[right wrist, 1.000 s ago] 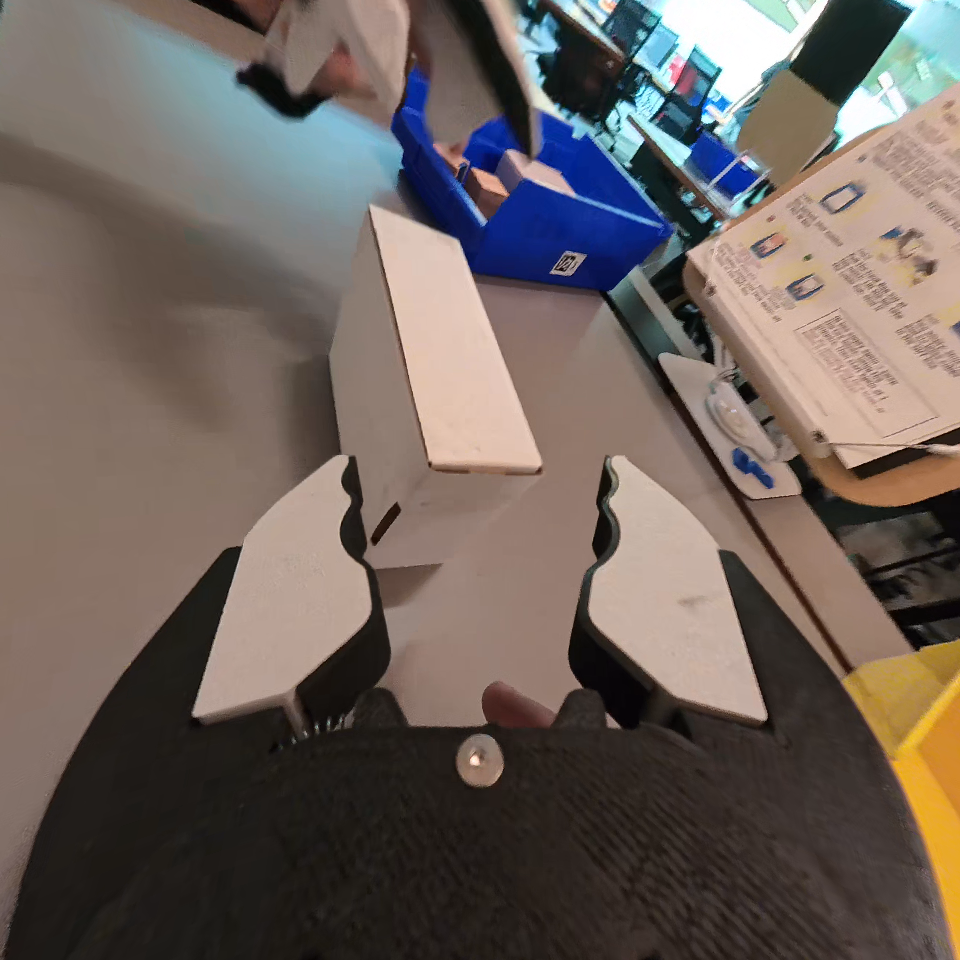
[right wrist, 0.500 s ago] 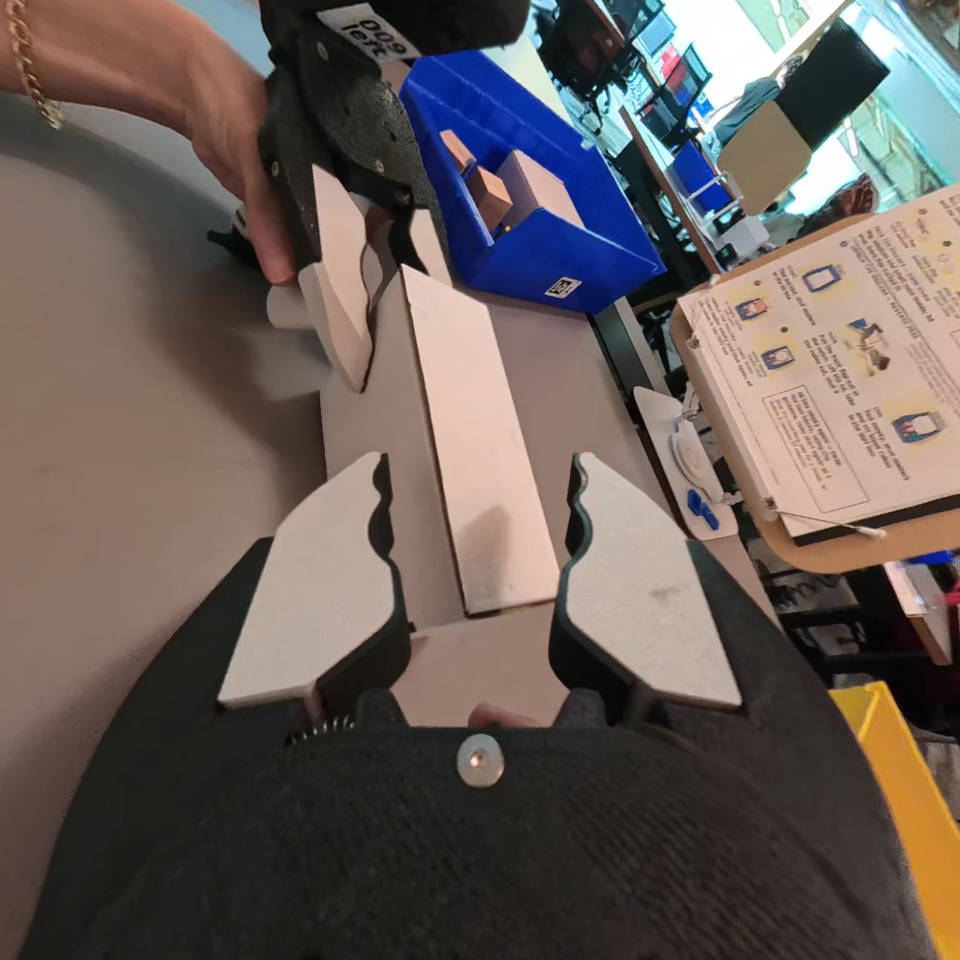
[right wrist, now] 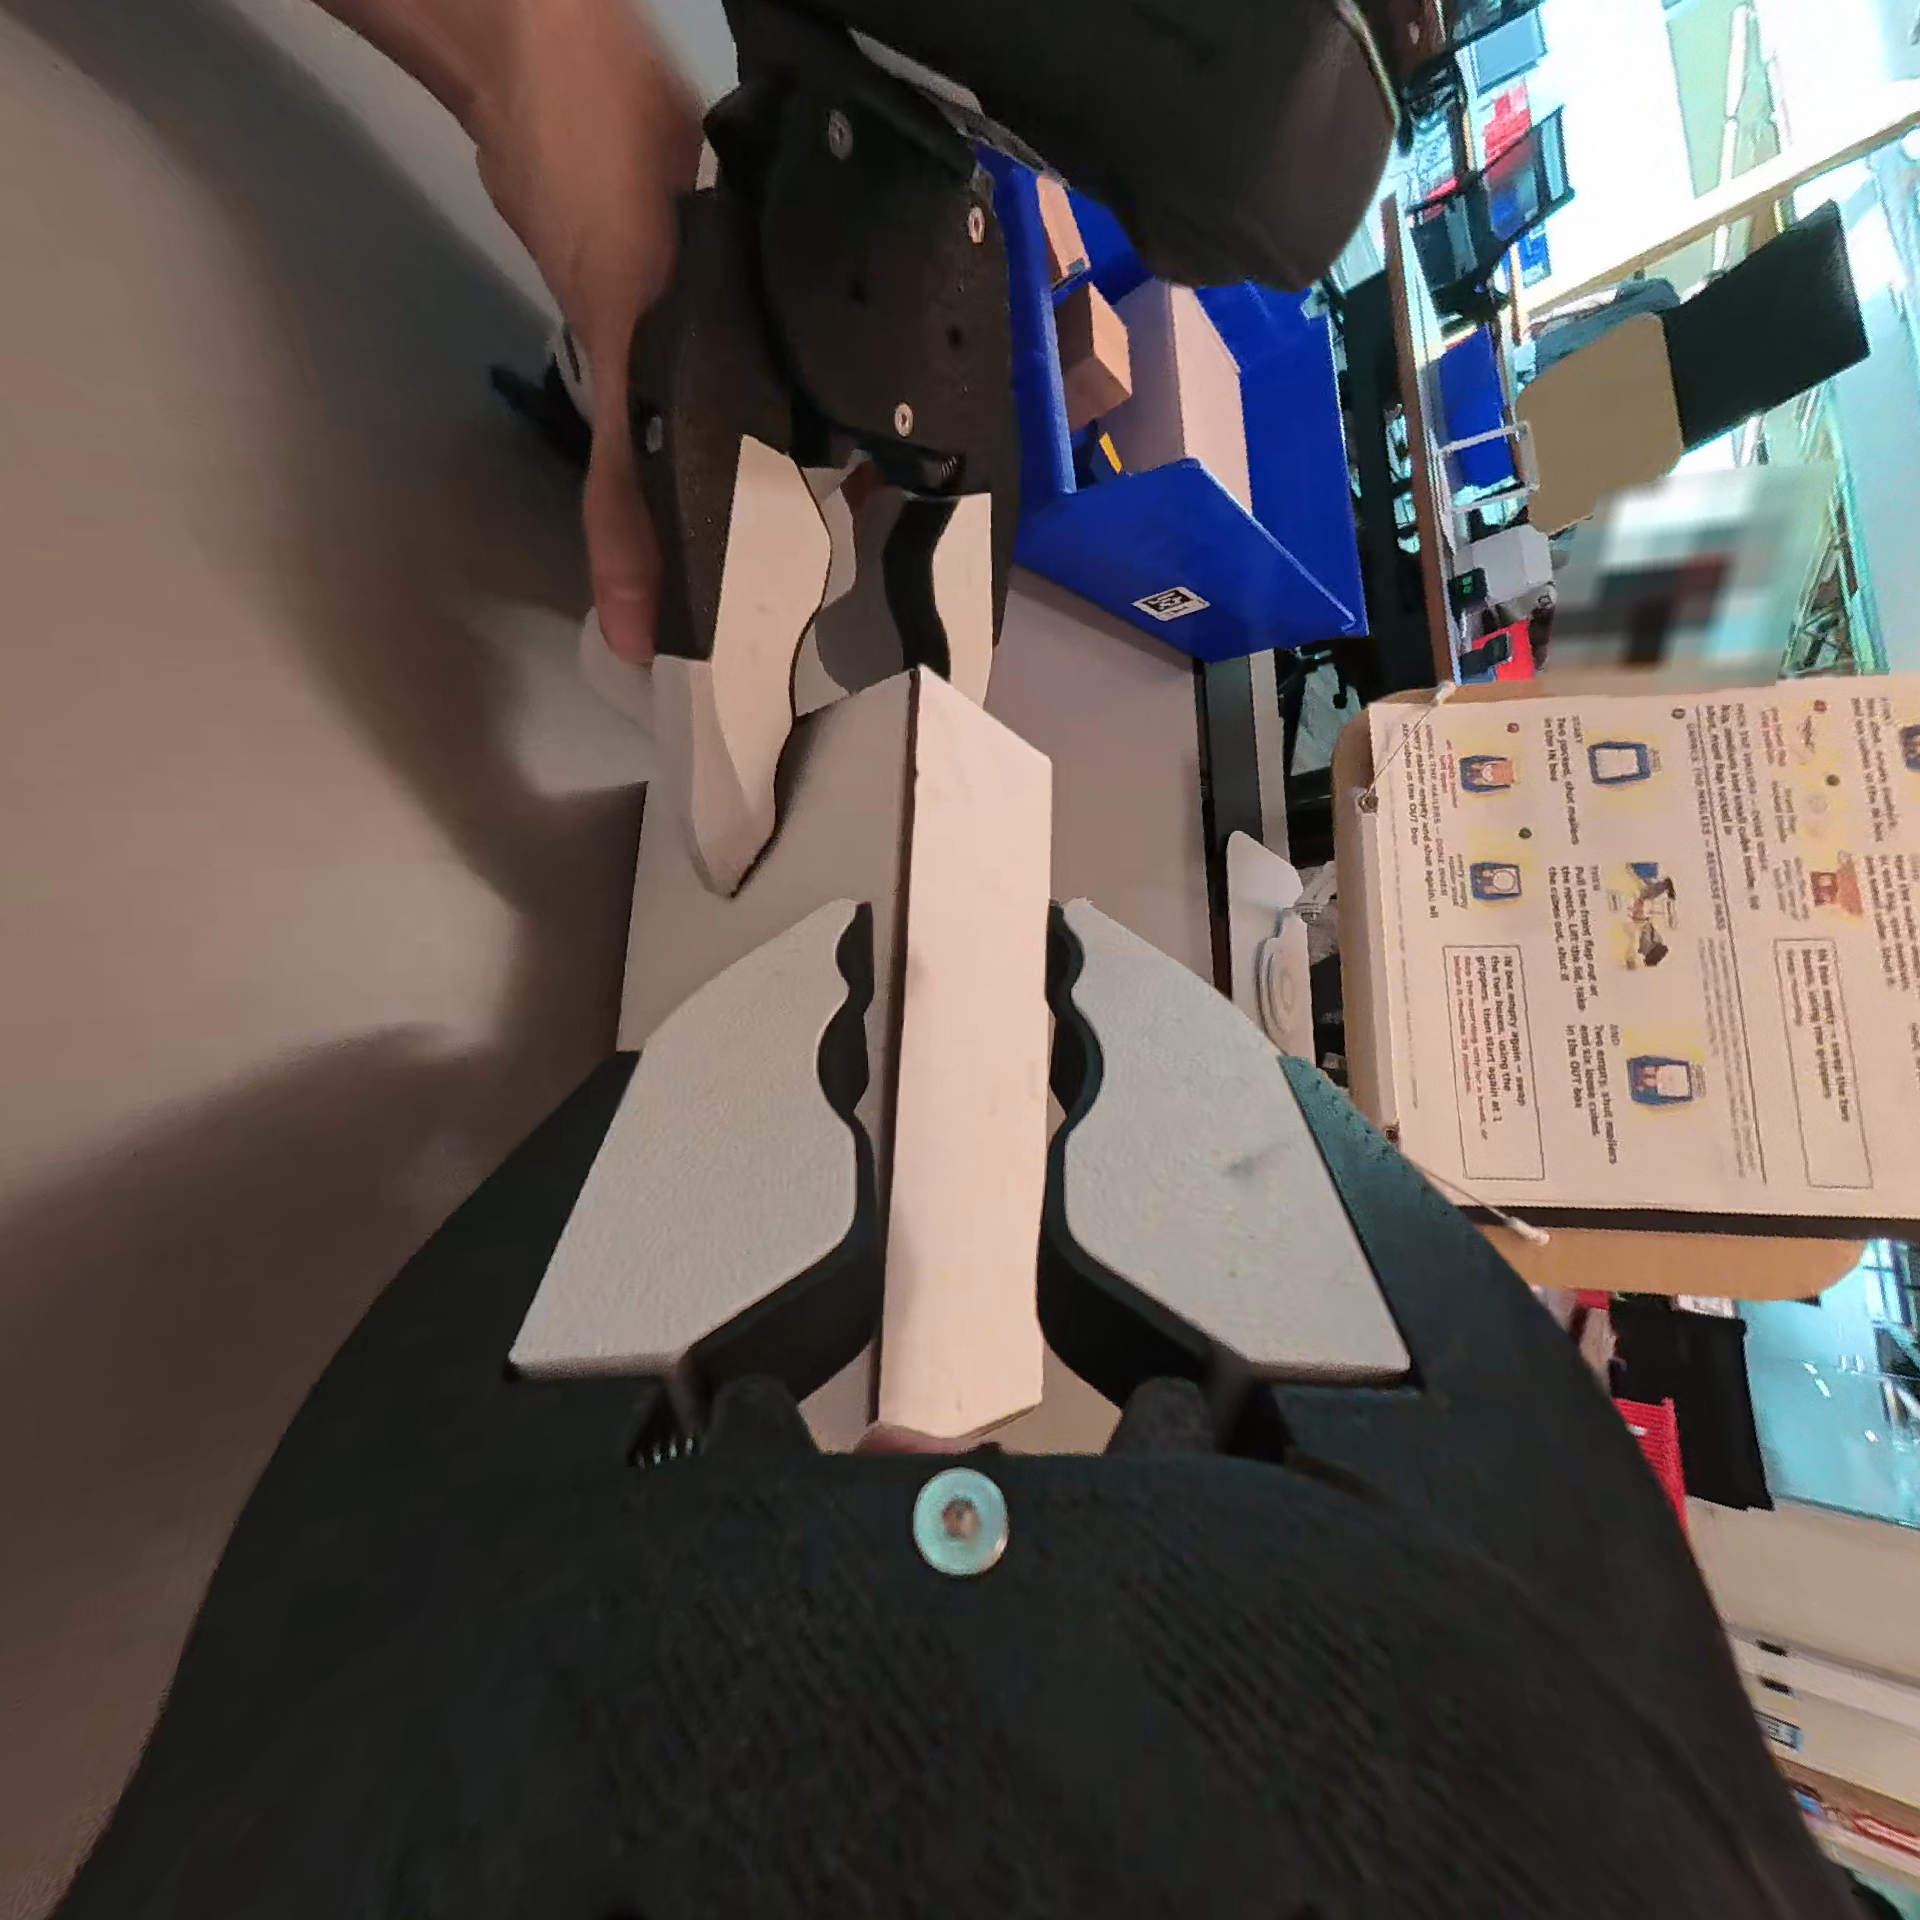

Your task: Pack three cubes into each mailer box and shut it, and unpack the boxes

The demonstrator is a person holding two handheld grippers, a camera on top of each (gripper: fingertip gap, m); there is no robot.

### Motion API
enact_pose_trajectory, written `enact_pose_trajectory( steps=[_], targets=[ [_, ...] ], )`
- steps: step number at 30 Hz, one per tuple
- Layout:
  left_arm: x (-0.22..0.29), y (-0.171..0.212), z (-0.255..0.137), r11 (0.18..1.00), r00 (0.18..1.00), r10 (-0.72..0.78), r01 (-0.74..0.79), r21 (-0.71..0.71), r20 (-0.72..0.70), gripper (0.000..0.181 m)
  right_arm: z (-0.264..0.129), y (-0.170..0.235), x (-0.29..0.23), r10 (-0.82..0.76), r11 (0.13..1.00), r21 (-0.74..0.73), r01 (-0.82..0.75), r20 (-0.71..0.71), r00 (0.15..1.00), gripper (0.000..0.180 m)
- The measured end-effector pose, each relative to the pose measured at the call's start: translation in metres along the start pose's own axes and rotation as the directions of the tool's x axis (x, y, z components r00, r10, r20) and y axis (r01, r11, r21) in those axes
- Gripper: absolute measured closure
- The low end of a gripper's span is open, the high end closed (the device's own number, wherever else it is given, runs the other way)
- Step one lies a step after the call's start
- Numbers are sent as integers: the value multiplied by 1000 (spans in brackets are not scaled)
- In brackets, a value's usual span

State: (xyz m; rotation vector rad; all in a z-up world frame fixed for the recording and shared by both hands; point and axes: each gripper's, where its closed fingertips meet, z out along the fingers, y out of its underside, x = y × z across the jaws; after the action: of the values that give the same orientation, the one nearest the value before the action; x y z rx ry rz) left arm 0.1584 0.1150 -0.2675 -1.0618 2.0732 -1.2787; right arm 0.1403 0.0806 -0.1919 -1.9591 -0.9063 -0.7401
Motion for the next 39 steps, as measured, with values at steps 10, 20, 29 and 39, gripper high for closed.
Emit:
enact_pose_trajectory(
  steps=[10,20,29,39],
  targets=[
    [3,0,-2,1000,1000,4,-4,4,-17,111,18,-11,3,-77,996,-49,77,7,997,153],
    [3,0,-2,1000,1000,2,-2,4,-18,111,21,-5,-5,-119,987,-102,127,88,989,151],
    [5,0,-2,1000,999,10,-9,6,-31,112,23,-9,-2,-132,984,-100,147,138,982,146],
    [6,0,-2,1000,999,12,-12,6,-36,112,24,-9,7,-130,982,-114,151,171,977,128]
  ],
)
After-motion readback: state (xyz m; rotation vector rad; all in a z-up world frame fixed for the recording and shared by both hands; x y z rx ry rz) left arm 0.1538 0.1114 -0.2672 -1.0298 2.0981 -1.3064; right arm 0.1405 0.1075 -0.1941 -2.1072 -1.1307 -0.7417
